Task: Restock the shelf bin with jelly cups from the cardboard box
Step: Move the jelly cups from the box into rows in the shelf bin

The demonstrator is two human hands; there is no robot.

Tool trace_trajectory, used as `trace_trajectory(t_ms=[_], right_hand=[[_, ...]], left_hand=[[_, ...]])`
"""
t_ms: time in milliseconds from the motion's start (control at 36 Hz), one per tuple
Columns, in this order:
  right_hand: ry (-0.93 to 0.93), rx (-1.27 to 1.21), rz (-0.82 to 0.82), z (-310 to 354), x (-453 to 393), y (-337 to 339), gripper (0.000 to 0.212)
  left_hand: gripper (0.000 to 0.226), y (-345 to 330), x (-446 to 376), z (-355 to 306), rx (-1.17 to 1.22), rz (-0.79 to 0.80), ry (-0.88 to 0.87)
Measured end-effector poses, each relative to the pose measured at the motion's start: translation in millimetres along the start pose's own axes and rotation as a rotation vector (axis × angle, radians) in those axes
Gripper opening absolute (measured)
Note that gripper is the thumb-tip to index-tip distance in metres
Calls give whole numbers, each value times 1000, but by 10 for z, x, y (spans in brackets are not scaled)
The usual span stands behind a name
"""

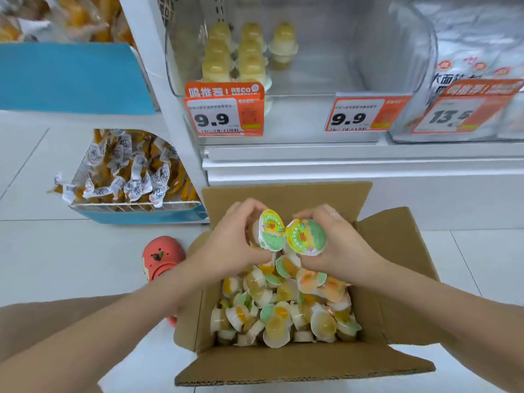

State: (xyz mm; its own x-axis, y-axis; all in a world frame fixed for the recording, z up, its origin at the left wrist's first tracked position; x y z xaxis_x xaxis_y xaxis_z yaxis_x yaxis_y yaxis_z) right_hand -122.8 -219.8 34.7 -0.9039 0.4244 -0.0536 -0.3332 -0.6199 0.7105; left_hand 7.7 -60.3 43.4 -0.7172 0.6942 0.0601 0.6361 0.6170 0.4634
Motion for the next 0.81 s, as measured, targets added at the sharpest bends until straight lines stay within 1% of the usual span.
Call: trace_trajectory(t_ms=[111,167,222,333,389,444,500,583,722,806], right_hand=[[76,-1,-76,417,-115,527,76],[102,-1,-132,544,-134,685,78],[137,26,-170,603,-147,766,75],[213,167,-120,690,-203,789,65],[263,191,-105,740,-235,775,61],[291,167,-110,769,-255,773,57],[295,139,-107,773,-269,789,56],[318,120,-100,751,-288,828,66],[318,53,-107,739,-324,829,81],[256,-63,-102,716,-317,794,77]], left_hand=[[58,326,-62,-447,131,67,12],[54,428,-54,-601,205,83,24],[54,479,-47,-692,250,64,37],[70,423,-78,-757,316,29,56],[65,365,-93,-778,345,21,60],[58,314,-99,-798,386,26,77],[55,276,-103,-809,402,41,92],[49,239,-103,-845,426,54,121],[58,204,-77,-887,560,81,262],[58,201,-59,-917,706,94,334]])
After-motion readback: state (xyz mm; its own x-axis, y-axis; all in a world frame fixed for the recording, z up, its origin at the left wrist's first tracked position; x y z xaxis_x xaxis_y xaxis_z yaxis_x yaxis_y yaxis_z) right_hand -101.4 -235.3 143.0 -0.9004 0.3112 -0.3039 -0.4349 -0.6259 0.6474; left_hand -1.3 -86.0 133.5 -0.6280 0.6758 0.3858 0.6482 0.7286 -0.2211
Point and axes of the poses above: each hand's wrist, its own x-axis away from the middle knuckle, its own y-axis out of the back of the hand, z = x × y, the point moved 1 cm from there along -x, towards the middle knuckle, and after that the axes turned 13 degrees about -z, right-handed, at the moved point
